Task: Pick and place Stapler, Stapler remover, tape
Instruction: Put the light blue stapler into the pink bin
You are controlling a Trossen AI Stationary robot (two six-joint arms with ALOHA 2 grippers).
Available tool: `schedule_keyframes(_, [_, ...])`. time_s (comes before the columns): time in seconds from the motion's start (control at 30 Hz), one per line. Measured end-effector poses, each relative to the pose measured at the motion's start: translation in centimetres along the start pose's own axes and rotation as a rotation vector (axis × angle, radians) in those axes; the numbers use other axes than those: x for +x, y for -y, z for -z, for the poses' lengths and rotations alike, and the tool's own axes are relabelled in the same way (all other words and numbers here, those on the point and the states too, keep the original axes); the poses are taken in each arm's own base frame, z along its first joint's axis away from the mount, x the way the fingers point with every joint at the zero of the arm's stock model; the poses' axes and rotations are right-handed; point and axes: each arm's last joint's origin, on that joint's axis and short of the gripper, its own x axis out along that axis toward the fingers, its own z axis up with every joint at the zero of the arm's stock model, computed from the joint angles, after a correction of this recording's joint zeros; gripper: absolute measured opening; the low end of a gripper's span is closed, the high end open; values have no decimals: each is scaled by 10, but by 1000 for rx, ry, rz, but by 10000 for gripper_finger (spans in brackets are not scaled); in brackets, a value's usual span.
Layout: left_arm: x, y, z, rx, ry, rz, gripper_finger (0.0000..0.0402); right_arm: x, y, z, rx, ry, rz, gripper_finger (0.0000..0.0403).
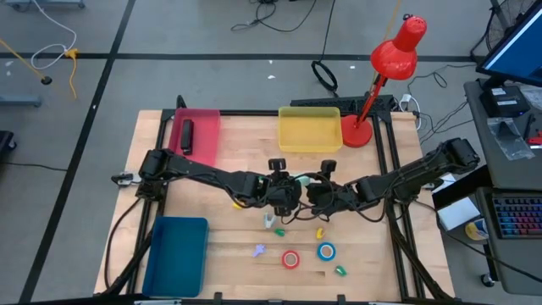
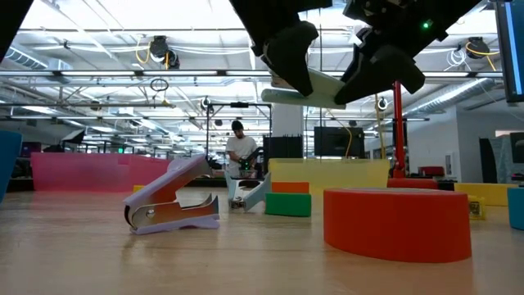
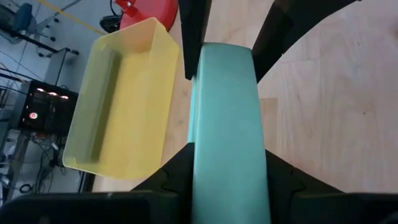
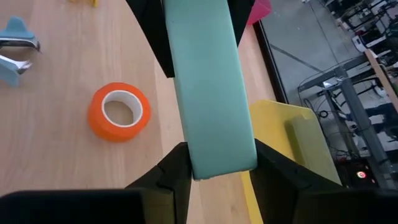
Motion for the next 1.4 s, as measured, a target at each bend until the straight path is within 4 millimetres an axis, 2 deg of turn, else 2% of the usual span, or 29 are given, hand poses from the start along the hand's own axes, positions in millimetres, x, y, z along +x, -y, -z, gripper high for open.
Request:
schedule_keyframes(0.17, [0, 0, 1, -16, -12, 2, 119, 0, -1, 0, -7, 2, -12, 129])
schedule_keyframes(0.4, [-1, -3, 14, -74, -125, -55, 119, -1, -1, 2, 4, -17, -18, 289])
schedule_keyframes(0.47, [-2, -4, 20, -91, -176, -75, 119, -2, 0, 3, 16, -26, -19, 322])
schedule_keyframes(0.57, [-4, -6, 30, -141, -262, -95, 119, -2, 0, 6, 34, -51, -14, 350])
schedule_keyframes(0.7, [-4, -19, 48, -230, -406, -208, 119, -3, 1, 11, 53, -91, -10, 358])
schedule_keyframes(0.9, [-9, -57, 78, -351, -612, -514, 119, -4, 2, 20, 73, -163, -3, 352])
schedule_keyframes(1.1, [-13, -101, 97, -514, -603, -597, 119, -6, 2, 27, 81, -217, 4, 343])
schedule_keyframes(1.27, [-32, -135, 136, -695, -613, -664, 119, -8, 1, 33, 66, -251, 9, 343])
schedule_keyframes(1.4, [-45, -147, 167, -844, -561, -662, 119, -7, 0, 37, 51, -261, 7, 341])
